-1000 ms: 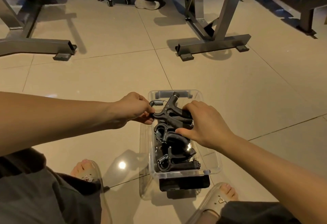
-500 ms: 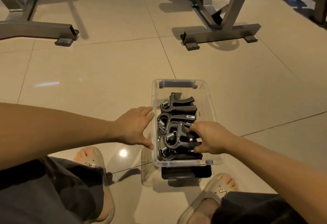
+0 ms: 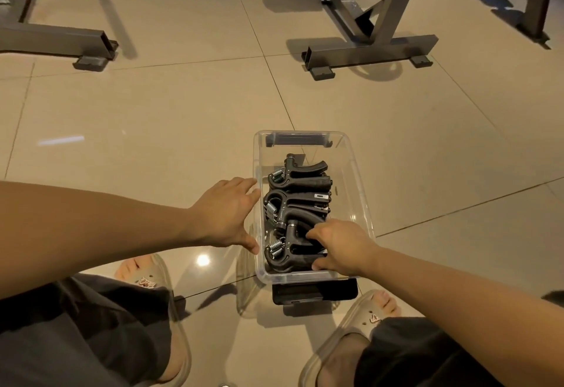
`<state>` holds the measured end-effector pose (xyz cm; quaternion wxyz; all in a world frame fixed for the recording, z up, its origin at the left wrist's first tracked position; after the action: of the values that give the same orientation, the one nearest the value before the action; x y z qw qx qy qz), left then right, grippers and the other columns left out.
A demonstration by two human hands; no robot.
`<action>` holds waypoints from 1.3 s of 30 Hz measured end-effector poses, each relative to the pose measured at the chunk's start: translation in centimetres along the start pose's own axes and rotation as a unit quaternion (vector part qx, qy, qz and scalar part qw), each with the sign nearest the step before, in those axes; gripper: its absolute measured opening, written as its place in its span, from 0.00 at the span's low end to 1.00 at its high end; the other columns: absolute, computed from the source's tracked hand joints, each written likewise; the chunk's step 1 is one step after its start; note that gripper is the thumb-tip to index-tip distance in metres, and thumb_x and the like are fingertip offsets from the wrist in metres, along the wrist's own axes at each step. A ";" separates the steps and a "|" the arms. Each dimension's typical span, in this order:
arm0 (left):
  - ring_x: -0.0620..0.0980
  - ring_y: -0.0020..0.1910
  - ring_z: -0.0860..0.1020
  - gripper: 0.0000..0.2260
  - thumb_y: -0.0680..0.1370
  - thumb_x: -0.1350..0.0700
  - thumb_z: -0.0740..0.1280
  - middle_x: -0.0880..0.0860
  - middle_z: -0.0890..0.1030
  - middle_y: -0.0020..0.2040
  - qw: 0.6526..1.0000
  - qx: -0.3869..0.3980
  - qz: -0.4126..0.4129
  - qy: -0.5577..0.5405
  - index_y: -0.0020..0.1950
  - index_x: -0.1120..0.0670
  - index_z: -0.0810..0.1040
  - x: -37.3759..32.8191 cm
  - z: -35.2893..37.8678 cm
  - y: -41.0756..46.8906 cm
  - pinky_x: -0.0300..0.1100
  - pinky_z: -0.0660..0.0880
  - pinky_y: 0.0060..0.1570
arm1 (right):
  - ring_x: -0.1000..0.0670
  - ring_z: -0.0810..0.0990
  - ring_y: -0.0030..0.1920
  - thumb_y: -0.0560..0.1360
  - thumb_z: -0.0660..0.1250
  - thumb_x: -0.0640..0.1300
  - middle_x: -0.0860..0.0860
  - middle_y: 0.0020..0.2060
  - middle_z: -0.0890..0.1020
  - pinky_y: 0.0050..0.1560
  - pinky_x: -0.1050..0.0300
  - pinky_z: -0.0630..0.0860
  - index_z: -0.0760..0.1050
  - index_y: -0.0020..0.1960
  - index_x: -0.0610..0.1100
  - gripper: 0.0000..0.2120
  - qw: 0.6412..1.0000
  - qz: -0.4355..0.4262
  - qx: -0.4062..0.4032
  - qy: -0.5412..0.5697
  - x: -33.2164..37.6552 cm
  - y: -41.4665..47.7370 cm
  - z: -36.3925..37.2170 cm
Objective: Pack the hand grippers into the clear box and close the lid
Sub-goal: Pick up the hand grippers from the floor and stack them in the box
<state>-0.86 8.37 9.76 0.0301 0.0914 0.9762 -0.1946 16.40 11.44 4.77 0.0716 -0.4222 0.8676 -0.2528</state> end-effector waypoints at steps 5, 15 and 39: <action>0.56 0.76 0.61 0.52 0.62 0.24 0.70 0.56 0.60 0.80 1.000 -0.007 0.001 -0.004 0.77 0.54 0.65 -0.1 -0.1 0.0 0.49 0.61 0.73 | 0.47 0.74 0.62 0.74 0.71 0.59 0.52 0.61 0.80 0.56 0.49 0.77 0.74 0.69 0.49 0.27 1.000 0.006 -0.009 -0.016 0.0 -0.3 0.1; 0.56 0.70 0.70 0.51 0.63 0.29 0.75 0.57 0.64 0.76 0.999 0.050 0.012 0.006 0.77 0.54 0.63 -0.7 -0.4 0.0 0.50 0.75 0.63 | 0.47 0.78 0.61 0.75 0.72 0.51 0.49 0.61 0.80 0.58 0.50 0.77 0.74 0.70 0.49 0.25 0.996 0.075 -0.027 0.047 -0.4 -1.8 -1.2; 0.51 0.62 0.76 0.34 0.72 0.38 0.74 0.50 0.76 0.68 0.995 0.038 -0.087 -0.025 0.73 0.50 0.71 16.3 -6.9 -29.5 0.44 0.74 0.60 | 0.49 0.82 0.53 0.75 0.75 0.46 0.48 0.54 0.84 0.58 0.51 0.80 0.80 0.62 0.42 0.17 0.943 0.018 -0.220 0.247 29.2 -2.3 -20.8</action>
<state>-22.64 -13.05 25.68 0.0341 0.0018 0.9712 -0.2360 -7.48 -4.37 26.43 -0.2356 -0.3358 0.8995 -0.1504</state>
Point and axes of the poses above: each hand's wrist, its own y-axis towards the middle knuckle, its own z-axis out of the palm, x = y × z, the point moved 9 cm from there along y, towards the middle knuckle
